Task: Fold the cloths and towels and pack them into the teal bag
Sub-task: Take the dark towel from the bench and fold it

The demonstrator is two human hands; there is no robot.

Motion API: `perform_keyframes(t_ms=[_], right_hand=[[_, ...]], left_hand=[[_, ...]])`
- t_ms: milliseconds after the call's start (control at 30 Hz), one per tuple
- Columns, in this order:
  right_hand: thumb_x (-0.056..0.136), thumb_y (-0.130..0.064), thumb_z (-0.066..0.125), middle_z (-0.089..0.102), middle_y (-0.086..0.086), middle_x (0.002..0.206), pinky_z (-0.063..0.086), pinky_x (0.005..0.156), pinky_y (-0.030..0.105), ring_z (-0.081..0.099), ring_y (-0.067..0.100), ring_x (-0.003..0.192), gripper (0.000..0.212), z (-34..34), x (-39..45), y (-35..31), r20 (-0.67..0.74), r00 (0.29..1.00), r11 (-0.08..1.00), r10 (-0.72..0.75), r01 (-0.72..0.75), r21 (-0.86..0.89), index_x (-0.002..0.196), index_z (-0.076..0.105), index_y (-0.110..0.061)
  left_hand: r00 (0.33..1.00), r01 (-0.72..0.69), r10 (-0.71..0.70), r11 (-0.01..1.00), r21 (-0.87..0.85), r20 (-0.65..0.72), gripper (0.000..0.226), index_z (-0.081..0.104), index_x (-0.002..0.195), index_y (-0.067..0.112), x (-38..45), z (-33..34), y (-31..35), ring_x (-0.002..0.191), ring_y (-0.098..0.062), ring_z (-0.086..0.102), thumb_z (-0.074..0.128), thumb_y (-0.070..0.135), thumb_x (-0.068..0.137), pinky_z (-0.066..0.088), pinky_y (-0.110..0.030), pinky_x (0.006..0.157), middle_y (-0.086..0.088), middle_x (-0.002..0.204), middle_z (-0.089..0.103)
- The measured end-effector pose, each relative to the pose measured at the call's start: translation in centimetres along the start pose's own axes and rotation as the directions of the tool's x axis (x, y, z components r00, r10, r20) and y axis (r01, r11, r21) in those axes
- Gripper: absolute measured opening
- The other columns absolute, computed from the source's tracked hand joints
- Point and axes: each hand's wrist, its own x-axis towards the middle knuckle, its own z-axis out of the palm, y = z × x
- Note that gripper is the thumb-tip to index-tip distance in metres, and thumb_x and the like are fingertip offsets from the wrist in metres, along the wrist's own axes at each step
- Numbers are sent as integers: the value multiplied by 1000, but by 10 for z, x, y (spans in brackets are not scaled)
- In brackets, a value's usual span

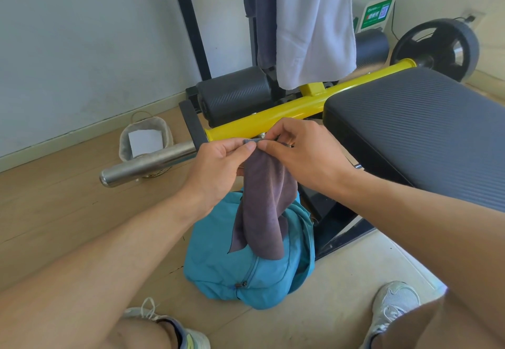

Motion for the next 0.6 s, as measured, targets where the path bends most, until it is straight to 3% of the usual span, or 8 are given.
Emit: perform_keyframes(t_ms=[100,200,267,367,500,600], right_hand=[[92,-42,70,70,-8,82,42,63,4,62,0,79,16,-1,0,0,16,1000,1000,-3,2,26,97,70,-27],[92,-46,69,70,-10,82,46,63,13,64,0,81,22,-4,2,-1,117,993,1000,-3,0,30,108,72,-31],[92,-47,67,71,-12,84,49,67,17,64,0,82,24,-5,3,1,227,974,1000,-13,11,8,108,75,-30],[90,-47,70,73,-10,84,53,74,23,67,4,80,23,-4,3,7,344,939,1000,4,-10,14,97,75,-26],[88,-42,75,75,-5,82,55,72,19,70,4,73,19,-4,1,6,468,884,987,5,-80,140,99,71,-26],[88,-41,74,78,-2,95,60,85,27,75,10,86,27,-5,0,5,542,841,983,15,-111,144,107,71,-21]], left_hand=[[999,-35,33,996,84,23,27,77,102,10,-1,-2,3,85,-12,71,52,21,105,56,-29,73,-6,92,78],[996,-87,84,975,204,23,32,75,97,13,1,-6,4,81,-21,64,52,34,102,54,-50,79,-14,92,74],[995,-104,102,960,261,22,41,73,93,15,1,-8,7,87,-31,65,49,48,93,51,-55,84,-12,90,72],[989,-146,144,937,316,29,41,67,87,12,1,-10,11,85,-33,60,44,46,93,49,-50,80,-10,84,67],[982,-182,159,934,309,97,31,64,80,22,-1,-13,13,71,-13,54,44,41,95,42,-36,70,8,73,61],[981,-184,154,931,316,118,30,65,81,23,-2,-15,14,76,-16,58,45,40,95,45,-42,74,6,76,64]])
